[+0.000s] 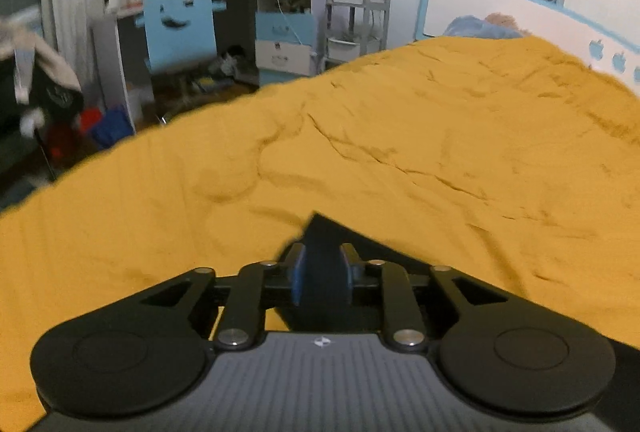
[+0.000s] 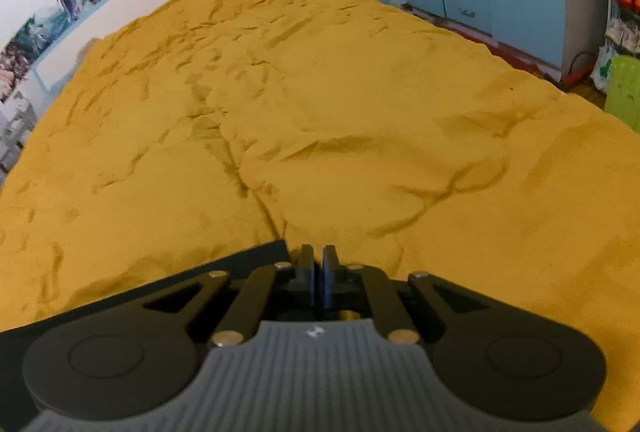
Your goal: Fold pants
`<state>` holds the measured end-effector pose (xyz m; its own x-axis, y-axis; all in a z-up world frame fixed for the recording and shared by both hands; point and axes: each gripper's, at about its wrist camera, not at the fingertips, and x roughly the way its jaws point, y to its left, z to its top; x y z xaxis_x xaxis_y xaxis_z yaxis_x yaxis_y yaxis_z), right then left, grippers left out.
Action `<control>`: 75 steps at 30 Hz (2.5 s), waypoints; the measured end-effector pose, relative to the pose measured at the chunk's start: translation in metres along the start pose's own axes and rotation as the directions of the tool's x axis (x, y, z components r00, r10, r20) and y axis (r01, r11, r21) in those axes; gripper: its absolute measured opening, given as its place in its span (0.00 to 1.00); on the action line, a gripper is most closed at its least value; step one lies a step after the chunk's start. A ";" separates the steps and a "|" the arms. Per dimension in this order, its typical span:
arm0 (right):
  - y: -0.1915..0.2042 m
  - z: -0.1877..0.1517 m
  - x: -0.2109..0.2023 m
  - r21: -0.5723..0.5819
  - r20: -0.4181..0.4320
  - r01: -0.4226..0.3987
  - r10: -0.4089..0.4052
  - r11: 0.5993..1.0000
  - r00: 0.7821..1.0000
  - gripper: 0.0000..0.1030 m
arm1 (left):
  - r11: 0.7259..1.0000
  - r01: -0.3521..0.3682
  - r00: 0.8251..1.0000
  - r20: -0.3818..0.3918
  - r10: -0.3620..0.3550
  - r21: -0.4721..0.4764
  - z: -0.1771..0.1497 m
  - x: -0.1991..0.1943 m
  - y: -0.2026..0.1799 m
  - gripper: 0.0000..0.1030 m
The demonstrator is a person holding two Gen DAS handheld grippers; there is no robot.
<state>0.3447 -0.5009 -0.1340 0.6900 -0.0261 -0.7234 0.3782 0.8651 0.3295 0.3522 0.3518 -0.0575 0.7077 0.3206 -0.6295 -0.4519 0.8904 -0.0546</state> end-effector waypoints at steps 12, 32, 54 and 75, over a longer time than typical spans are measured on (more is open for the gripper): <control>-0.062 -0.064 -0.080 0.331 -0.109 -0.163 0.209 0.930 0.972 0.47 | 0.990 0.079 0.996 -0.029 -0.083 -0.118 -0.017 -0.084 0.015 0.39; -0.068 -0.088 -0.061 0.464 0.017 -0.233 0.255 0.854 0.967 0.10 | 0.789 0.225 0.959 -0.011 -0.282 -0.572 -0.093 -0.042 0.044 0.48; -0.042 -0.056 -0.067 0.410 0.000 -0.139 0.153 0.901 0.988 0.03 | 0.793 0.101 0.993 0.016 -0.114 -0.600 -0.056 0.051 0.039 0.06; -0.168 -0.047 -0.216 0.515 -0.101 -0.035 0.101 0.856 0.990 0.02 | 0.901 -0.011 0.993 -0.109 -0.040 -0.435 -0.082 -0.110 0.003 0.05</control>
<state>0.1031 -0.6174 -0.0613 0.6590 0.1118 -0.7438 0.6177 0.4838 0.6200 0.2286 0.2930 -0.0521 0.6622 0.2473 -0.7073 -0.6507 0.6579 -0.3791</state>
